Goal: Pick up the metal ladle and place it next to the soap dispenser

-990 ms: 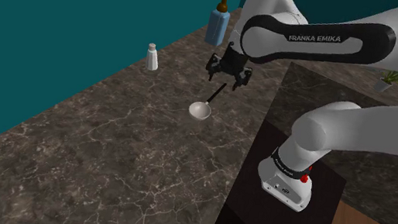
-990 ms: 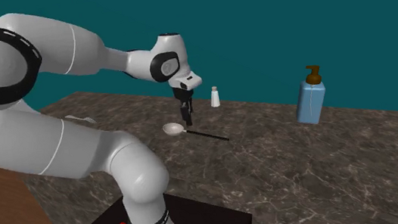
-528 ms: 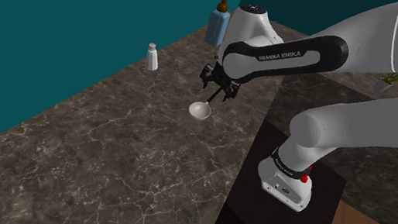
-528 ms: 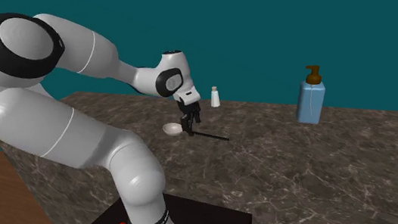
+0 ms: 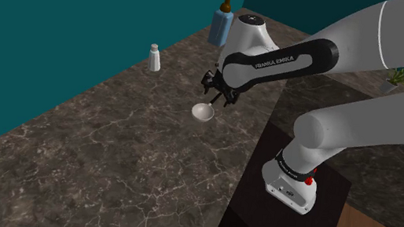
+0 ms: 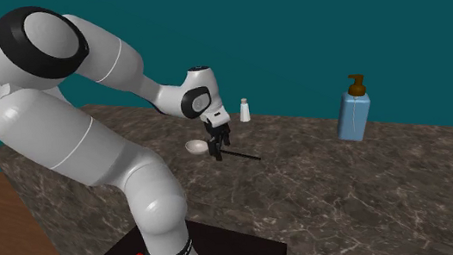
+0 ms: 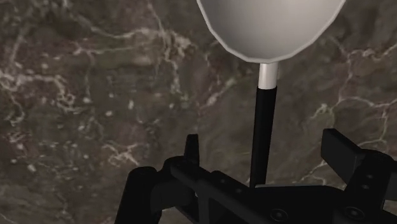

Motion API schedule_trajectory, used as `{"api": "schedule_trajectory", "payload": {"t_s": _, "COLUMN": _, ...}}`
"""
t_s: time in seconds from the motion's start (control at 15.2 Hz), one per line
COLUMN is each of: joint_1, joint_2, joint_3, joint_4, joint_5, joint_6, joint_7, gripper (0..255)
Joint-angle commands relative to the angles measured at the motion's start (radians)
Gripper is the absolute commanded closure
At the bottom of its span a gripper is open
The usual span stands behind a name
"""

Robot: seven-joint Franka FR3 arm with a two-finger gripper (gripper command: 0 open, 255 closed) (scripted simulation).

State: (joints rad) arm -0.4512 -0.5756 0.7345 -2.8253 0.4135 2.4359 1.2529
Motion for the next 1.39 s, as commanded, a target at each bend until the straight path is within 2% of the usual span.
{"api": "schedule_trajectory", "payload": {"t_s": 0.0, "joint_1": -0.001, "joint_2": 0.001, "joint_3": 0.001, "joint_4": 0.0, "joint_5": 0.0, "joint_6": 0.002, "joint_7": 0.0, "gripper": 0}}
{"api": "schedule_trajectory", "payload": {"t_s": 0.2, "joint_1": -0.001, "joint_2": 0.001, "joint_3": 0.001, "joint_4": 0.0, "joint_5": 0.0, "joint_6": 0.002, "joint_7": 0.0, "gripper": 0}}
{"api": "schedule_trajectory", "payload": {"t_s": 0.26, "joint_1": -0.001, "joint_2": 0.001, "joint_3": 0.001, "joint_4": 0.0, "joint_5": 0.0, "joint_6": 0.002, "joint_7": 0.0, "gripper": 255}}
{"api": "schedule_trajectory", "payload": {"t_s": 0.86, "joint_1": -0.001, "joint_2": 0.001, "joint_3": 0.001, "joint_4": 0.0, "joint_5": 0.0, "joint_6": 0.002, "joint_7": 0.0, "gripper": 255}}
{"api": "schedule_trajectory", "payload": {"t_s": 1.32, "joint_1": 0.016, "joint_2": -0.085, "joint_3": -0.055, "joint_4": 0.046, "joint_5": -0.015, "joint_6": -0.131, "joint_7": -0.012, "gripper": 255}}
